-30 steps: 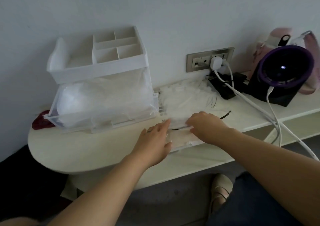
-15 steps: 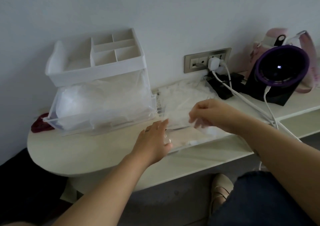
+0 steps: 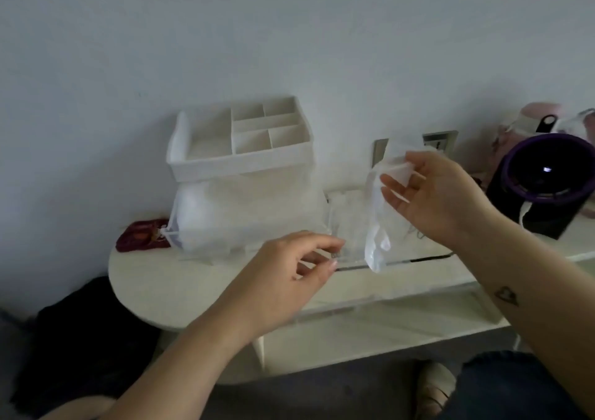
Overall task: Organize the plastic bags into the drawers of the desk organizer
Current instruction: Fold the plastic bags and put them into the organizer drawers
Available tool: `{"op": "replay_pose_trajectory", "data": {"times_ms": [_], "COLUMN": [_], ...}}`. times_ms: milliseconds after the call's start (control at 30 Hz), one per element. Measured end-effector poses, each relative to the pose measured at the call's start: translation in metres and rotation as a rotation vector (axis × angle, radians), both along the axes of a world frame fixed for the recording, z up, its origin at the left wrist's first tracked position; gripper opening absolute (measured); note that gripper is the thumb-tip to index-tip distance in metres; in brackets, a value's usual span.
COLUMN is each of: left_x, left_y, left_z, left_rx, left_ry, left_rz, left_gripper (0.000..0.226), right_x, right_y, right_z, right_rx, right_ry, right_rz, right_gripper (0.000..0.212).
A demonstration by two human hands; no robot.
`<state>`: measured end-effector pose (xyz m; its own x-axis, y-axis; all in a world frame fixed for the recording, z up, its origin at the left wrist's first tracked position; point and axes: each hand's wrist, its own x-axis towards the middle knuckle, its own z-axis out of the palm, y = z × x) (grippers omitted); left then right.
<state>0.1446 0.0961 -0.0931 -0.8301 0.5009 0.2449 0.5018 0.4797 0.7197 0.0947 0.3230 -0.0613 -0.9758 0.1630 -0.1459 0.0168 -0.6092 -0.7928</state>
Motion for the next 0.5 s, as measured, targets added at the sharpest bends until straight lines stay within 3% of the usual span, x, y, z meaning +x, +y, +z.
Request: {"op": "replay_pose_trajectory", "data": {"times_ms": [167,300,400,500], "left_x": [-0.007,-0.018,-0.02,-0.027], "left_y": [-0.035,-0.063,-0.076,-0.082], "left_z": [0.024,0.026,0.028,0.034], "left_rx": [0.054,-0.046,-0.009,0.155], "left_ry": [0.391,0.549,0.512,0.268], "left_rz": [0.235,0.406,0.464,0.478], "left_gripper": [0.022,0.022,0.035,0.07], "right_x": [-0.012,-0.016,-0.022,-0.026], "right_y": [-0.044,-0.085,-0.11,-0.138], "right_z": [0.037,0.05,0.055,0.058], "right_rx": [0.283,0.771,0.852,0.94], "right_ry": [0.192,0.273,0.276,0.293], "right_rz": [0.043,0.271,0.388,0.489], "right_gripper": [0.008,0.011,0.012,0.009]}}
